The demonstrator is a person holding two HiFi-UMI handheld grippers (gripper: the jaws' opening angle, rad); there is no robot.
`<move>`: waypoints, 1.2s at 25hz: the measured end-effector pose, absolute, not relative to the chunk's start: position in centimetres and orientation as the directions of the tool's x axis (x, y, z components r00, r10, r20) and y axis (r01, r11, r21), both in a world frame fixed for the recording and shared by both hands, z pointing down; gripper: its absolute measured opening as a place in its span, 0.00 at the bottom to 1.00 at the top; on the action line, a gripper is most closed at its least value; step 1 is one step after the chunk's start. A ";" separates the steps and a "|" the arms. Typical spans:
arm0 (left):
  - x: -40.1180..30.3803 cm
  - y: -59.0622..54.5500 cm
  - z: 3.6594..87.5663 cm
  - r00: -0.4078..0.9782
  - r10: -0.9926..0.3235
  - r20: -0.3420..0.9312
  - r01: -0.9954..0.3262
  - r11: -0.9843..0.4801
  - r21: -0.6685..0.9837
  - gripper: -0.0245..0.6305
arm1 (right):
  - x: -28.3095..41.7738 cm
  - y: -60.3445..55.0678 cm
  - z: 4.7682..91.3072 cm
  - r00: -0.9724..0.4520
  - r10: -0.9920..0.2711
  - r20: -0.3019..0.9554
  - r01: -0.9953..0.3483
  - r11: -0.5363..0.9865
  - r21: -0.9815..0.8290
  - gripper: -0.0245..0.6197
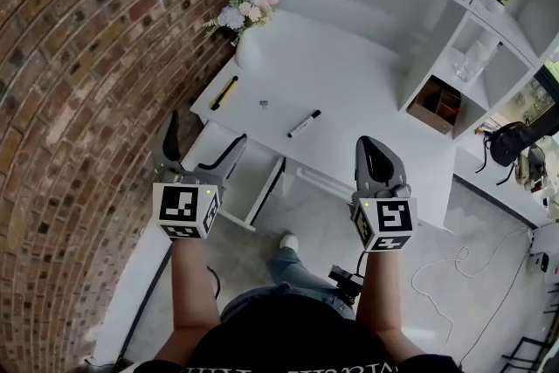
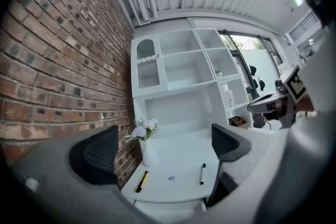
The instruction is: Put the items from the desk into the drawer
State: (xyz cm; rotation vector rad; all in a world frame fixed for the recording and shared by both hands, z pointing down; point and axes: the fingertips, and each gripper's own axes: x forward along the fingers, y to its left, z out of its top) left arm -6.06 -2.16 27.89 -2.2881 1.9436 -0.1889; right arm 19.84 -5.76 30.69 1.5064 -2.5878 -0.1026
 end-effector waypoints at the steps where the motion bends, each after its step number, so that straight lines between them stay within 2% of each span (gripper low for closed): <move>1: -5.9 -3.6 27.9 0.166 -0.986 0.012 -0.969 -0.165 -0.184 0.90 | 19.9 -7.0 30.8 -0.484 -0.870 0.094 -0.861 0.492 0.131 0.05; 11: -3.8 -14.0 30.3 0.217 -0.975 0.053 -0.963 -0.223 -0.149 0.90 | 22.1 -15.7 32.7 -0.431 -0.894 0.125 -0.890 0.444 0.105 0.05; 24: 1.6 -18.4 36.0 0.367 -0.919 0.146 -0.919 -0.383 -0.097 0.89 | 26.5 -15.9 37.1 -0.289 -0.927 0.239 -0.943 0.319 0.098 0.05; 30: 4.1 -20.1 40.5 0.454 -0.857 0.243 -0.871 -0.485 -0.081 0.88 | 27.7 -14.8 39.8 -0.230 -0.923 0.308 -0.965 0.257 0.049 0.05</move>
